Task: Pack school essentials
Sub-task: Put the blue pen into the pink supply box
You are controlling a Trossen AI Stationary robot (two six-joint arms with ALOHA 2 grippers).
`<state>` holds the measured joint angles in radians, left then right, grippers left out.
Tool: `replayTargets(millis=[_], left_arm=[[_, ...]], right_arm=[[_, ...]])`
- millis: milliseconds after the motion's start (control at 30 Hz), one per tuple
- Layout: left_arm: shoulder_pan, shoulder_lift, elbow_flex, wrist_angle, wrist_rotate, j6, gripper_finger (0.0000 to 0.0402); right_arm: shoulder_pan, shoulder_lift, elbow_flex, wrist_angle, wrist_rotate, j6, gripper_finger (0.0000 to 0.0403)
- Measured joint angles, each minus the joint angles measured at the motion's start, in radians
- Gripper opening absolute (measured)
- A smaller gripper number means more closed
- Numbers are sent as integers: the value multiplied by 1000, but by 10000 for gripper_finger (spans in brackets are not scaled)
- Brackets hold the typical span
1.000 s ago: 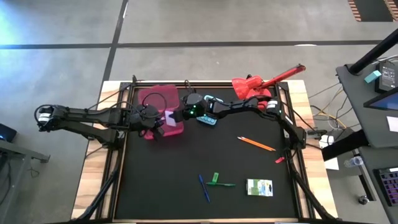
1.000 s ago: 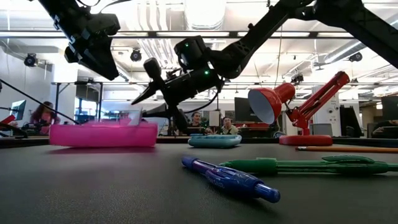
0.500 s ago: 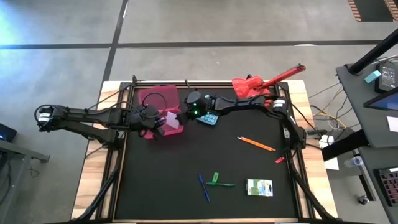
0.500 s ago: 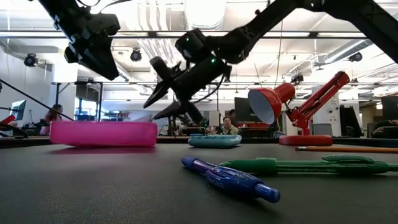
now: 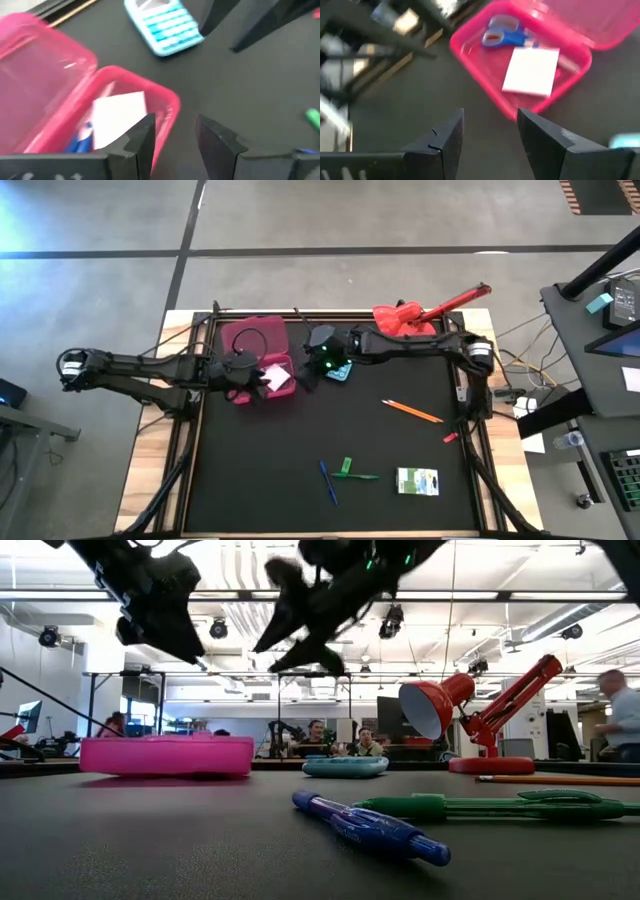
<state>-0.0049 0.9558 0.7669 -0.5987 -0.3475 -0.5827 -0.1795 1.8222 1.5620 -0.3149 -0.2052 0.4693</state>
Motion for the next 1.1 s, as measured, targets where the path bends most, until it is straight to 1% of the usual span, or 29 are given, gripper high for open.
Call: replayTargets(millis=[100,233,367,467,600,667,867,933,1100], left_arm=[[-12,11,-37,150,73,56,123],[-43,63,-84,344,161,111,123],[-89,152,-115,510,241,170,123],[-133,241,-118,606,303,256,123],[-196,373,-97,693,358,473,123],[-222,431,-89,731,377,556,123],[-257,591,-35,831,445,650,123],[-263,630,-10,826,465,690,123],[-276,737,71,829,474,764,123]], right_arm=[[57,-59,0,-138,52,-35,175],[155,-123,0,-361,189,-49,175],[254,-157,0,-529,303,15,175],[316,-167,0,-606,311,80,175],[393,-165,-9,-662,313,152,175],[427,-165,-16,-682,312,191,175],[505,-164,-28,-734,312,301,175],[524,-164,-30,-742,313,330,175],[565,-164,-32,-754,312,403,175]])
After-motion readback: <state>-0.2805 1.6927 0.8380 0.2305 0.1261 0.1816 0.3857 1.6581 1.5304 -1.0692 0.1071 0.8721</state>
